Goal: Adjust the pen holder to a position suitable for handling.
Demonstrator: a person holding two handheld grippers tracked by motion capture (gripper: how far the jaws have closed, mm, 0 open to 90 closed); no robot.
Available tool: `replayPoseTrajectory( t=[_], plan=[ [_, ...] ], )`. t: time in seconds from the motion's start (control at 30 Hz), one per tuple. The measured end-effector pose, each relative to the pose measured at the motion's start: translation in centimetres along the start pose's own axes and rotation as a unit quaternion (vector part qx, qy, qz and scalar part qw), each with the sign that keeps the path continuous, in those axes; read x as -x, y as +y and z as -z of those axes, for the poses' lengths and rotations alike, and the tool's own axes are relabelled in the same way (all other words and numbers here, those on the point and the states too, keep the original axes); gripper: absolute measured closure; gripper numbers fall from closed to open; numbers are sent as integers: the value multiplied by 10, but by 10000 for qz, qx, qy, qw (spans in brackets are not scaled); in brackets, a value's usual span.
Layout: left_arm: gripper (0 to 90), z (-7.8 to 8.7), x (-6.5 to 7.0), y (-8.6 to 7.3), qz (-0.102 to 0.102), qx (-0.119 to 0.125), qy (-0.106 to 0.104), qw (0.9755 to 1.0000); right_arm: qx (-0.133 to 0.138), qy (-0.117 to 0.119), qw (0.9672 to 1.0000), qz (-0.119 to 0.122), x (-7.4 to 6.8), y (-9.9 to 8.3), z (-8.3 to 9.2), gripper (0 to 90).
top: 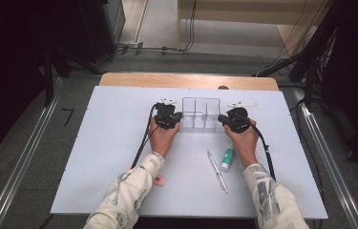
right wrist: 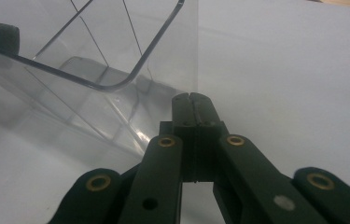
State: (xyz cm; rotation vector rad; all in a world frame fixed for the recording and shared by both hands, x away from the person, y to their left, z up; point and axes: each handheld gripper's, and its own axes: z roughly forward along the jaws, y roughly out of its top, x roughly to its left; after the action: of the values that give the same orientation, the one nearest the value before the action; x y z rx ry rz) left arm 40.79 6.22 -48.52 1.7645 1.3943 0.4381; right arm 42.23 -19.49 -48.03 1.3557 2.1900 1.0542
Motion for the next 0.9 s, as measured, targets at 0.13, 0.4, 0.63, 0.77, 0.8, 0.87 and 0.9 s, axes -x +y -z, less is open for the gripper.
replayPoseTrajectory(
  t=[0.13, 0.4, 0.63, 0.77, 0.8, 0.87, 0.9],
  plan=[
    [900, 11, -4, -6, -15, -52, 4, 10000, -38, 69, 10000, 59, -10, -3, 3, 881],
    [900, 32, -17, -19, -22, -83, -9, 10000, -56, 242, 9996, 139, -33, -11, 6, 881],
    [900, 48, -24, -29, -21, -133, 37, 9999, -70, 311, 9992, 260, -51, -17, 10, 881],
    [900, 54, -27, -33, -3, -152, 39, 9999, -59, 358, 9990, 251, -58, -19, 11, 881],
    [900, 56, -28, -33, -15, -158, 54, 9999, -79, 373, 9989, 265, -60, -20, 12, 881],
    [900, 58, -29, -35, -10, -169, 55, 9998, -90, 383, 9988, 303, -63, -20, 13, 882],
    [900, 60, -30, -36, 20, -174, 56, 9998, -99, 380, 9987, 316, -65, -20, 13, 881]
  ],
)
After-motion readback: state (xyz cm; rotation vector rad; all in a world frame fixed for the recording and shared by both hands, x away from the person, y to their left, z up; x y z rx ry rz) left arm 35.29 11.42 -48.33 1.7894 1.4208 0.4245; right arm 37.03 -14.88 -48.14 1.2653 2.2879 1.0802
